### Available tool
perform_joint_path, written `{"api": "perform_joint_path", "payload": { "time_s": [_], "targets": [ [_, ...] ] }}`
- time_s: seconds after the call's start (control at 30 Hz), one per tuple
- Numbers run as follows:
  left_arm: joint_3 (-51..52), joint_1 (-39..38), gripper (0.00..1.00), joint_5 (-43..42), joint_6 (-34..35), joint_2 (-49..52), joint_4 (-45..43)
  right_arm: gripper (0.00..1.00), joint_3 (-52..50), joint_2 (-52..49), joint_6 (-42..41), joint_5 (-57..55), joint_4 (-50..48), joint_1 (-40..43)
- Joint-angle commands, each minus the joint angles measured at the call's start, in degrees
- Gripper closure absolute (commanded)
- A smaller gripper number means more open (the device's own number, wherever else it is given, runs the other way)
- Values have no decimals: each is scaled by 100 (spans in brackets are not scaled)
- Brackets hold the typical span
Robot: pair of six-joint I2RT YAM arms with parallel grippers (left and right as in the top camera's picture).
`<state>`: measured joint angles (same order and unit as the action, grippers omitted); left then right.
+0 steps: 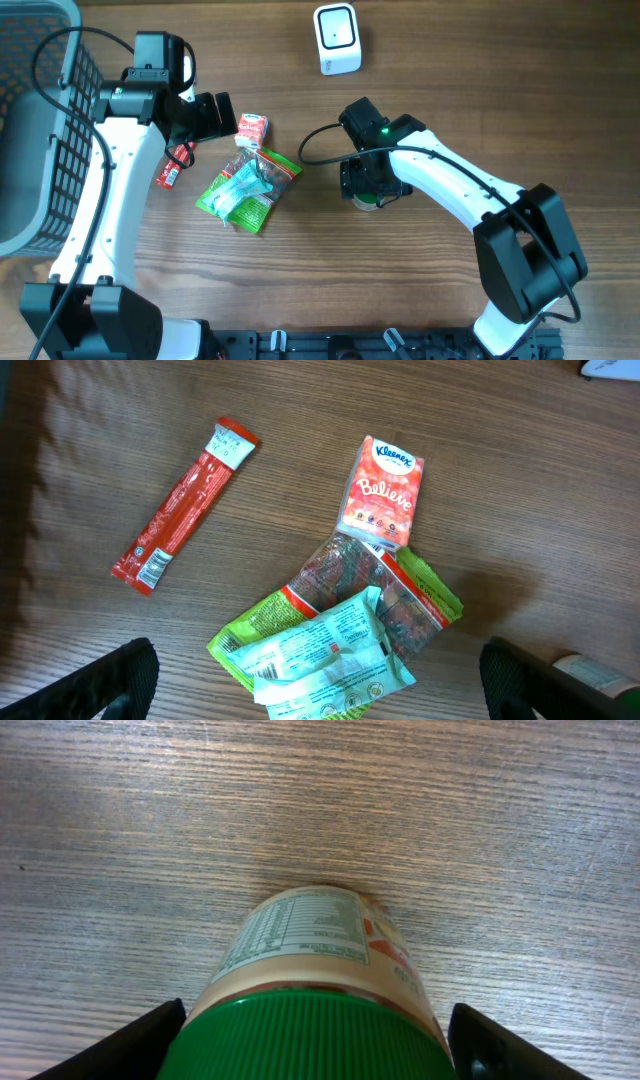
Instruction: Scan the item barcode
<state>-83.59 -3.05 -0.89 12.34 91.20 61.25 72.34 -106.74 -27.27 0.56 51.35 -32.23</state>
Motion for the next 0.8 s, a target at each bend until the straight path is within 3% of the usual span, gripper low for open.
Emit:
{"api": "perform_joint_path", "payload": {
  "time_s": [0.0,0.77],
  "targets": [
    [0,-4,0,33,15,4,-13,14,-48,-109,308,105,17,-7],
    [0,-4,0,33,15,4,-13,12,-85,-417,317,35,-227,-7]
  ]
}}
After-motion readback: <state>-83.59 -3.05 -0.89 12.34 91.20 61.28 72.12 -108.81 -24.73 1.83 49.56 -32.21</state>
